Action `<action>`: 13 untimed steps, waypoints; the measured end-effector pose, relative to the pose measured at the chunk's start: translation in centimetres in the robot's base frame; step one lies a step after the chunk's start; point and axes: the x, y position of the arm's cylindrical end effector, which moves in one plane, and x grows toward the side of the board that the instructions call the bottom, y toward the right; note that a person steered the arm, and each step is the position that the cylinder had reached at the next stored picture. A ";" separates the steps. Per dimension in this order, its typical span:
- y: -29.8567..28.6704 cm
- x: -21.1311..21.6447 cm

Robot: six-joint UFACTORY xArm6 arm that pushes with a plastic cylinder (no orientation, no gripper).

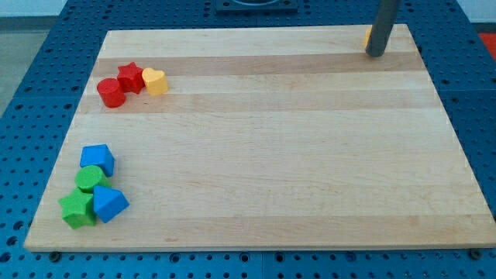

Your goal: Push the red star down a bit

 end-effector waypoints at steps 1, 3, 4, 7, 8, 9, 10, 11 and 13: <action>-6.2 1.4; -17.8 3.0; -23.2 3.0; -30.4 2.9; -33.2 -1.0; -38.1 -1.1; -41.9 -1.1; -42.4 -1.1; -44.1 1.2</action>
